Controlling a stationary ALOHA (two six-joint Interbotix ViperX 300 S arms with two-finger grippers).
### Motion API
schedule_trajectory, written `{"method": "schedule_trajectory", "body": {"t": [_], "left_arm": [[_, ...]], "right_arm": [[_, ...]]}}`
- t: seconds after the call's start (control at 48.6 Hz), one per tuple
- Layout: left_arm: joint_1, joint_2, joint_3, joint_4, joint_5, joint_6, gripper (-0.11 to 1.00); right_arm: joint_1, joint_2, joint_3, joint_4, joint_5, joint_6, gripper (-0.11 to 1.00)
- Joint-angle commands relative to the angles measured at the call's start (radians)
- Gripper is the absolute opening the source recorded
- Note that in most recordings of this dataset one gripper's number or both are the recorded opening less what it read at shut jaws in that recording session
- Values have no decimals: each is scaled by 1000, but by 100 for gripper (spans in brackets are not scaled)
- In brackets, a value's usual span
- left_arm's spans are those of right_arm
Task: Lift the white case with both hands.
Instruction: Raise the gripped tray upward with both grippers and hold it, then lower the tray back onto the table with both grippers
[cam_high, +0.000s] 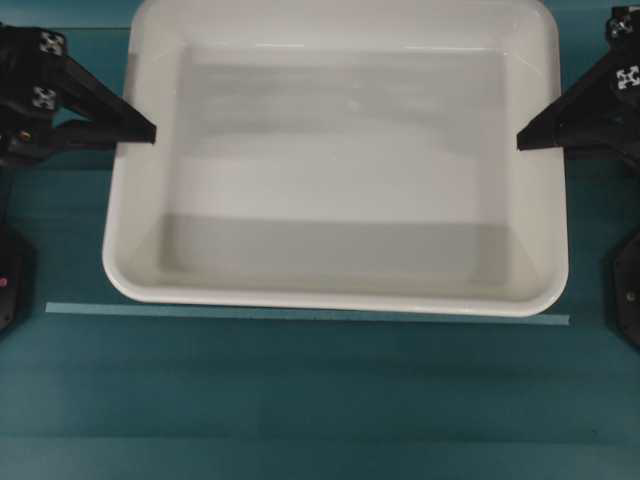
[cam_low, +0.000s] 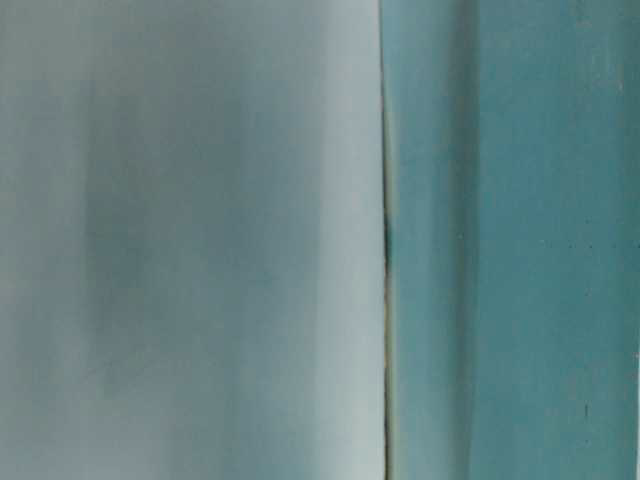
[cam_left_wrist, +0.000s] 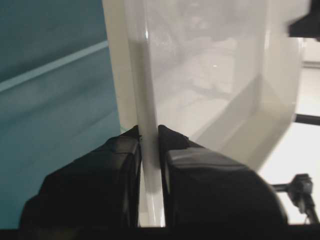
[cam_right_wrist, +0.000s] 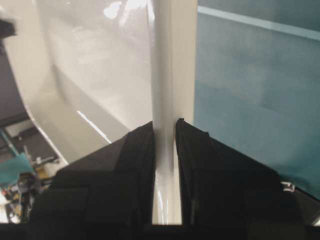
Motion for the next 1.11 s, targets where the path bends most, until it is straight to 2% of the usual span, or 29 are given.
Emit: {"method": "schedule_trajectory", "body": {"t": [0.0,0.329,1.089], "left_arm": [[-6,34,-54,-3,-5,6,7],[-14,52,-71,-3,-9,5,7],[-14,57,-63,-3,-9,8,7]], "right_arm": [[8,43,-34,2,-14,5,12],[9,38,-58,2,-9,3,12],[9,35,-48,0,5,-8,12]]}}
